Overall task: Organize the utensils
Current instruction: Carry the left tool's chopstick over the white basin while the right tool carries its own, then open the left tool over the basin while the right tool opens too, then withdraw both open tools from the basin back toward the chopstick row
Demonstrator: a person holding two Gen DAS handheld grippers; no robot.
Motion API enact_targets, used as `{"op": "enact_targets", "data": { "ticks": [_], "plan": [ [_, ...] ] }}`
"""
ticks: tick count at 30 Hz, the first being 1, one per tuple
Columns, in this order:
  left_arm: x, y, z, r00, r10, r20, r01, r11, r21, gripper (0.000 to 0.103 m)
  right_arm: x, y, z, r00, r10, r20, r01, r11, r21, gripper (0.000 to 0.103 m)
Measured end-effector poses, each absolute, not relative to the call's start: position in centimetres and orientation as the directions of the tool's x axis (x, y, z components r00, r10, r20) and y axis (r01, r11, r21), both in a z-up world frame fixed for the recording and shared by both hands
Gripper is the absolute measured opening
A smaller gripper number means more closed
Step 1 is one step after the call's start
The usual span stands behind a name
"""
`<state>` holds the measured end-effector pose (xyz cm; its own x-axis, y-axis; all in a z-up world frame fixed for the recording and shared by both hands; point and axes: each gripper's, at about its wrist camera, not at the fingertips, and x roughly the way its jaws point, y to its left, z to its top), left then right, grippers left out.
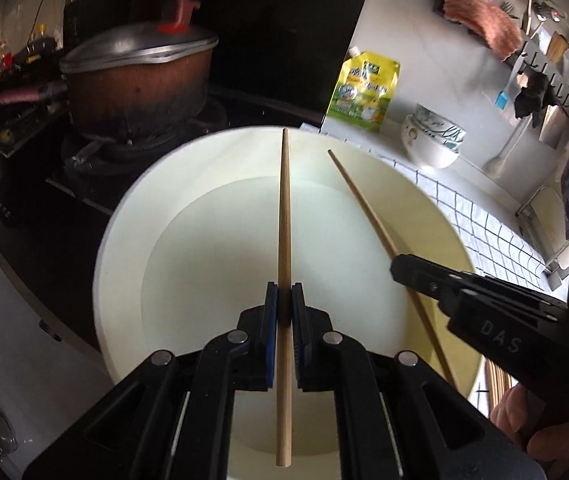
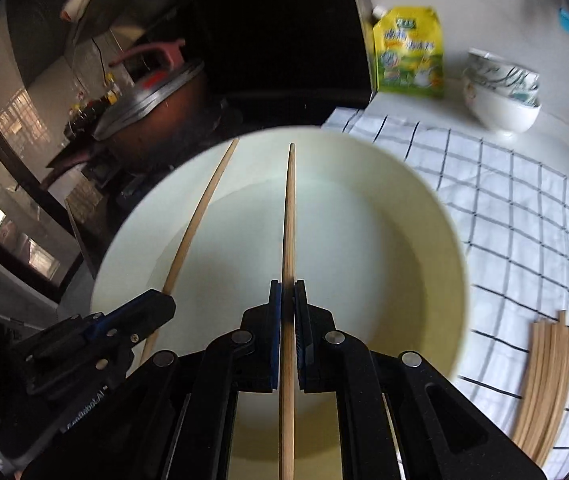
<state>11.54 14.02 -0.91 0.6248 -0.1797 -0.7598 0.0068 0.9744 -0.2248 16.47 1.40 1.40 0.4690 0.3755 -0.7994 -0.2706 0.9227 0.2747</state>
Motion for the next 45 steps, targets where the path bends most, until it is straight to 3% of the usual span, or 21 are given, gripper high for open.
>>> {"op": "enact_targets", "data": {
  "ticks": [8,10,11,12,18,21,45],
  "plan": [
    [12.4,14.9,-3.0,0.593,-0.179,-0.785,-0.018,0.972,-0.234,0.008,17.0,1.6,-1.3,0.441,0.331,-0.834,-0.228,0.94,0.253,0.007],
    [12.3,15.1,-2.9,0.595,-0.167,-0.786,-0.027,0.973,-0.227,0.012,17.0,1.4,-1.1,0.45,0.344,-0.824,-0.228,0.937,0.266,0.02],
    [12.2,15.2,-2.8,0.598,-0.168,-0.784,-0.028,0.973,-0.23,0.015,16.7,1.2,-0.9,0.46,0.342,-0.819,-0.228,0.937,0.263,0.033],
    [12.1,15.3,-2.6,0.603,-0.164,-0.781,-0.032,0.973,-0.228,0.02,16.5,1.2,-0.6,0.479,0.329,-0.814,-0.228,0.942,0.247,0.037],
    [11.2,15.6,-1.6,0.63,-0.148,-0.763,-0.044,0.974,-0.224,0.032,15.5,0.8,0.7,0.522,0.308,-0.795,-0.237,0.948,0.211,0.037],
    [10.3,15.9,-1.1,0.645,-0.135,-0.753,-0.056,0.973,-0.222,0.052,14.8,0.4,1.2,0.531,0.311,-0.789,-0.238,0.948,0.213,0.037],
    [4.4,8.2,2.3,0.683,-0.164,-0.712,0.037,0.981,-0.19,0.061,7.3,-8.9,4.8,0.648,0.246,-0.721,-0.14,0.969,0.205,0.042]
  ]
}}
